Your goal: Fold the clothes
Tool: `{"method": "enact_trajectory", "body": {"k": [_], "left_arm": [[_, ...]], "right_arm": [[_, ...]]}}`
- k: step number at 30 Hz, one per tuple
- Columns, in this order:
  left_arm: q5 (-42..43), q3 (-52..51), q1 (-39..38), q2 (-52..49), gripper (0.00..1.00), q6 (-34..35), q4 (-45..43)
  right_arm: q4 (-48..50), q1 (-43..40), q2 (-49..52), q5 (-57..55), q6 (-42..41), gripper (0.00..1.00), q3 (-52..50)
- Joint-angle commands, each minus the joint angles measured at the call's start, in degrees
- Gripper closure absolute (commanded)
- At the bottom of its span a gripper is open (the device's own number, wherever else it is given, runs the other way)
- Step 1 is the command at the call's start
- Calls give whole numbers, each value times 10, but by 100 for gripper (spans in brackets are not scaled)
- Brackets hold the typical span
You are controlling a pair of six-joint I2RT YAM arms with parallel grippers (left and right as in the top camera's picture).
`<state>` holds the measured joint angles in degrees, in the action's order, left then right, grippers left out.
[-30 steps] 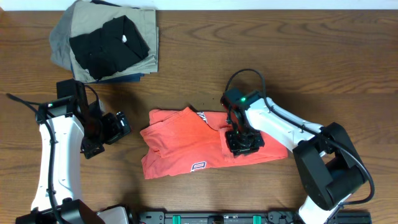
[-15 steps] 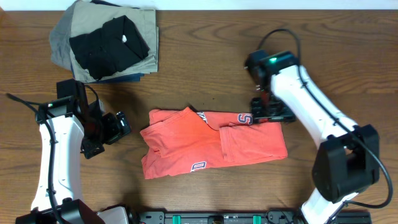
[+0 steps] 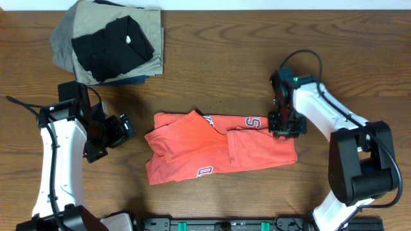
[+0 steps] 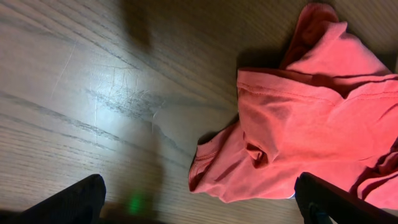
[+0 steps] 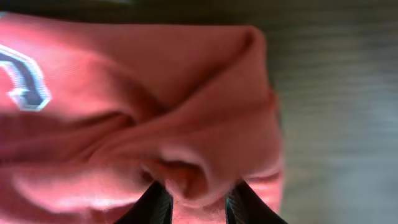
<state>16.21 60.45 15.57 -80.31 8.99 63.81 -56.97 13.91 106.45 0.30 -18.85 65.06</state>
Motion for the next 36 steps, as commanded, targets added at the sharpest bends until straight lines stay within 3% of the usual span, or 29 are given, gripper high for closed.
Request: {"method": "enact_trajectory", "body": {"k": [1, 8, 14, 15, 17, 20, 28, 36], "left_arm": [[1, -2, -2, -3, 2, -3, 0], [1, -2, -2, -3, 2, -3, 2], [30, -2, -2, -3, 2, -4, 1], [39, -2, -2, -3, 2, -6, 1], [59, -2, -7, -3, 2, -28, 0], [75, -3, -23, -3, 2, -34, 0], [142, -31, -94, -17, 2, -34, -62], [164, -78, -128, -89, 2, -32, -173]], "right_arm": [[39, -24, 0, 3, -6, 74, -38], [47, -101, 0, -24, -38, 86, -40], [-11, -142, -1, -24, -38, 77, 30], [-25, -146, -1, -24, -38, 73, 46], [-52, -151, -1, -24, -38, 54, 78], [-89, -159, -1, -24, -39, 1, 130], [-159, -224, -1, -27, -44, 1, 266], [-160, -323, -1, -33, -45, 1, 285]]}}
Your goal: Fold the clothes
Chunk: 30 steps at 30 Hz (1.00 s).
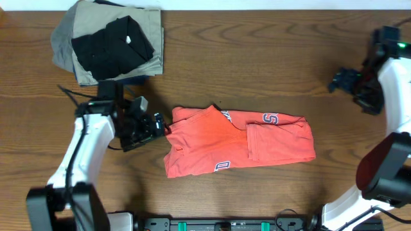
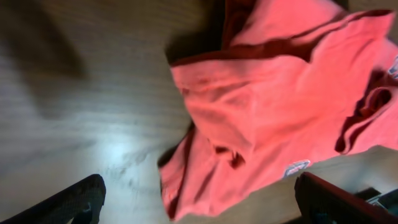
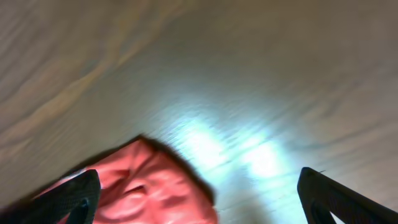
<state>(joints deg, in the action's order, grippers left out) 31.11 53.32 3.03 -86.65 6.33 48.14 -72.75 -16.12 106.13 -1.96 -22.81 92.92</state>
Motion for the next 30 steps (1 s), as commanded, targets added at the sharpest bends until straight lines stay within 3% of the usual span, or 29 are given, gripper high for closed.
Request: {"method": "enact_trajectory", "body": {"k": [1, 6, 15, 20, 24, 27, 30], "left_arm": [[15, -7, -2, -39, 2, -7, -31], [61, -7, -2, -100, 2, -38, -81], [140, -18, -35, -182, 2, -93, -87], [141, -23, -85, -210, 2, -71, -106], [104, -23, -119, -220, 2, -17, -123], [55, -23, -132, -220, 28, 31, -131], [39, -23, -135, -220, 64, 52, -131]], "right_arm": [[-2, -32, 3, -7, -6, 1, 7], [1, -57, 3, 18, -22, 1, 7], [1, -60, 3, 18, -22, 1, 7], [1, -60, 3, 18, -22, 1, 7], [1, -60, 3, 18, -22, 1, 7], [1, -60, 3, 18, -22, 1, 7], [1, -60, 3, 18, -22, 1, 7]]}}
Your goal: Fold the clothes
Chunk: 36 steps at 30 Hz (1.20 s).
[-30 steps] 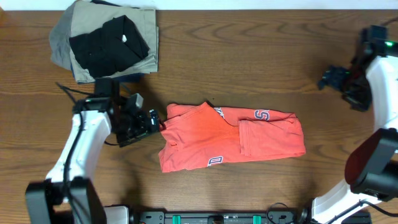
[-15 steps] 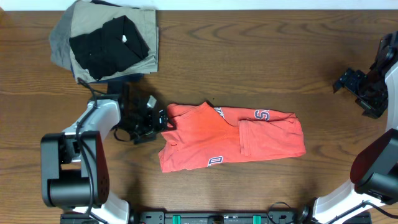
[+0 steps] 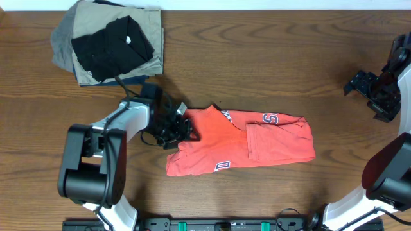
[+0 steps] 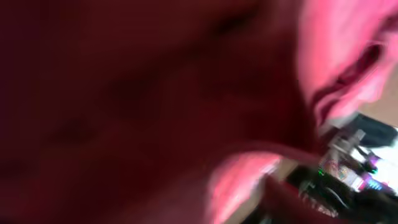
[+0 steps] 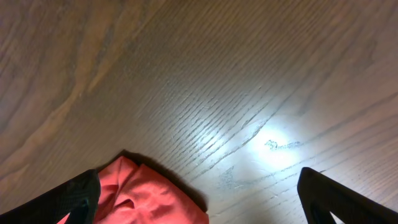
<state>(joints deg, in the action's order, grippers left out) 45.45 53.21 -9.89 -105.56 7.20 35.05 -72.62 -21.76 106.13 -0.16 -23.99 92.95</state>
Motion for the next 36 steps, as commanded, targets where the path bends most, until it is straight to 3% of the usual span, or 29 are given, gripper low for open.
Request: {"method": "enact_trajectory", "body": {"k": [1, 3, 7, 15, 21, 28, 36], "left_arm": [[-104, -21, -5, -31, 74, 43, 0], [-115, -17, -1, -31, 94, 51, 7], [-200, 13, 16, -30, 94, 80, 66], [-381, 169, 83, -30, 94, 79, 276], [-404, 323, 97, -26, 94, 79, 429], [-395, 396, 21, 45, 94, 83, 478], [-395, 393, -143, 77, 94, 162, 457]], "right_arm": [[-1, -3, 3, 0, -11, 1, 6], [-1, -3, 3, 0, -10, 1, 6], [-1, -3, 3, 0, -10, 1, 6], [-1, -3, 3, 0, -10, 1, 6], [-1, -3, 3, 0, -10, 1, 6], [-1, -3, 3, 0, -10, 1, 6], [-1, -3, 3, 0, -10, 1, 6]]}}
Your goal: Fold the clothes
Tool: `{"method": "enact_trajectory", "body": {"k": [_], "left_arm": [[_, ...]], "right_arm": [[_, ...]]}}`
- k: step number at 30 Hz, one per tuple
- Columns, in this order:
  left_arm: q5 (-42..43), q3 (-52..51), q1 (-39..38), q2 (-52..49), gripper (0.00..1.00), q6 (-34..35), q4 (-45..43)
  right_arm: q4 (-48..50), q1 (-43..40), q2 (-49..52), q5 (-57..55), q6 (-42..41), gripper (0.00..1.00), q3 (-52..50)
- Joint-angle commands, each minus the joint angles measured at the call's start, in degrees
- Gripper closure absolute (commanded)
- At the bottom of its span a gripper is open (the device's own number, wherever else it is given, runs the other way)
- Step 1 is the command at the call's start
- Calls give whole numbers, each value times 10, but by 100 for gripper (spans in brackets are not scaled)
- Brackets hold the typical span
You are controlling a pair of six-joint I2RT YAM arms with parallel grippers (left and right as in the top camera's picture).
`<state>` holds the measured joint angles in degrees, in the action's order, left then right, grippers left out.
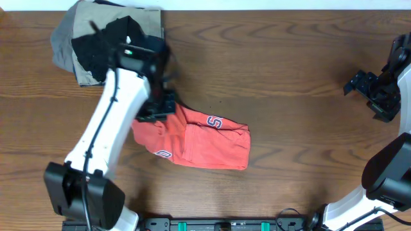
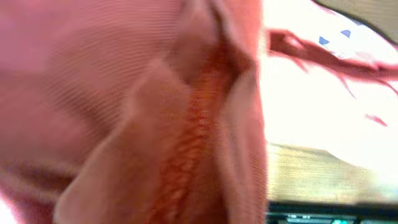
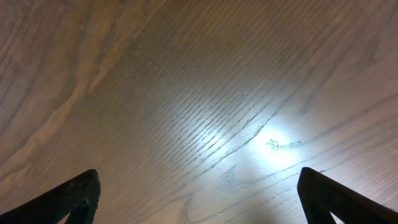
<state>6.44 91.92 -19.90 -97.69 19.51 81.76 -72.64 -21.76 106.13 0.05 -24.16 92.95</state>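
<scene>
An orange garment with white-and-blue lettering lies bunched on the wooden table left of centre. My left gripper sits at its upper left edge, with cloth gathered up into it. In the left wrist view orange fabric fills the frame and hides the fingers, so the gripper reads as shut on it. My right gripper hangs open at the far right, well away from the garment. The right wrist view shows that open right gripper over bare wood only.
A pile of folded clothes, black on khaki and grey, sits at the back left corner, just behind my left wrist. A dark rail runs along the table's front edge.
The orange garment has shifted left and become shorter, and its right end has left the right wrist view. My left arm now reaches over from near the pile. The right arm has not moved.
First my right gripper was shut on the garment's right end and the left stood open to the left. Then the right was open at the far right, the garment stretched out. The left gripper reached the garment's left end, and now holds it further left.
</scene>
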Motion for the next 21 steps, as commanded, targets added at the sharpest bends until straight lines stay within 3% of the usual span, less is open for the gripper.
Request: {"method": "enact_trajectory", "body": {"k": [1, 12, 18, 21], "left_arm": [[-4, 2, -64, -4, 94, 47, -21], [21, -52, -218, -35, 94, 140, -184], [21, -54, -262, -84, 92, 169, -213], [21, -54, -276, -110, 87, 178, -219]], "right_arm": [[0, -3, 3, -2, -9, 1, 6], [0, -3, 3, -2, -9, 1, 6], [0, -3, 3, -2, -9, 1, 6], [0, -3, 3, -2, -9, 1, 6]]}}
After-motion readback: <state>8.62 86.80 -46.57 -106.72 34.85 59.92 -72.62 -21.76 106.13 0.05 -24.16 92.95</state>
